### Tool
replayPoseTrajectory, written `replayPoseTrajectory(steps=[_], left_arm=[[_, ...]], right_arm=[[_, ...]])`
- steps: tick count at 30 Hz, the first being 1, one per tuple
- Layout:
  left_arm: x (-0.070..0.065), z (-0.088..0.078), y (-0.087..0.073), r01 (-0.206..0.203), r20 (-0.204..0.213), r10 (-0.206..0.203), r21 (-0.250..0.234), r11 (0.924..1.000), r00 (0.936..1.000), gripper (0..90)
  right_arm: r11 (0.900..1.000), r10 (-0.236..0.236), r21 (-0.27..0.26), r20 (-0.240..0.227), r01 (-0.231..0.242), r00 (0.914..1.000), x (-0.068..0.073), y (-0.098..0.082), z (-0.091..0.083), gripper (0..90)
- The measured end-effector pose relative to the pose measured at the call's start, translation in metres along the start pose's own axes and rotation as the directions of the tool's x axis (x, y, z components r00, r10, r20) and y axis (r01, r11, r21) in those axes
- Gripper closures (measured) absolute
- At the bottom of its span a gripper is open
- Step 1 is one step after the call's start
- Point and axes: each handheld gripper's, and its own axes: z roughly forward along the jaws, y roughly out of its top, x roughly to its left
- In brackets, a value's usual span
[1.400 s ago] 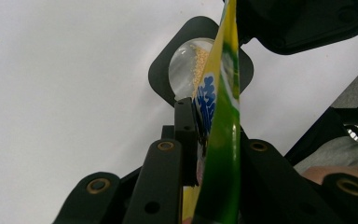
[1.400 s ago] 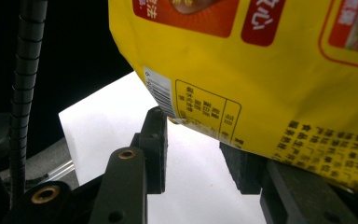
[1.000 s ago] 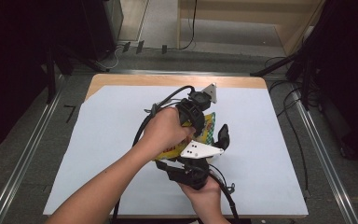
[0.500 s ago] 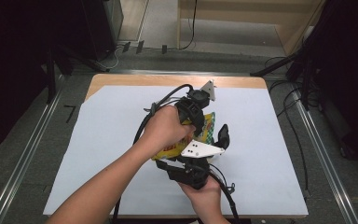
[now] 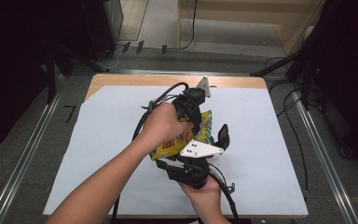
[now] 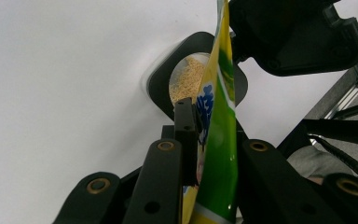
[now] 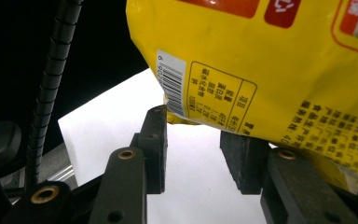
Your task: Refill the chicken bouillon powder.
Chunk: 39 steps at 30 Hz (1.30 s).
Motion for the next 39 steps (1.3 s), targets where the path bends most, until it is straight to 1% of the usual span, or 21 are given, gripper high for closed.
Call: replayPoseTrajectory(steps=[8,16,25,39], left_arm=[[0.0034,-0.0004,0.0015,0.015,0.014,-0.015,-0.004,0.9999,0.9998,83.5],[0.0028,-0.0017,0.0021,0.008,0.010,-0.008,-0.010,0.9999,0.9999,83.5],[0.0033,-0.0015,0.0022,0.022,0.018,-0.021,-0.014,0.9997,0.9996,82.9],[0.0020,-0.0019,0.0021,0.017,0.011,-0.017,-0.012,0.9998,0.9998,82.5]], right_arm=[[1.000,-0.001,0.002,0.001,0.001,1.0000,-0.0004,0.0013,-0.0007,63.8],[1.000,-0.002,0.000,0.003,0.002,1.0000,-0.0008,0.0024,-0.0002,63.9],[1.000,-0.005,-0.001,0.003,0.005,1.0000,-0.0009,0.0023,0.0001,64.0],[1.000,-0.010,-0.007,0.003,0.010,0.9999,-0.0012,0.0014,-0.0001,64.3]])
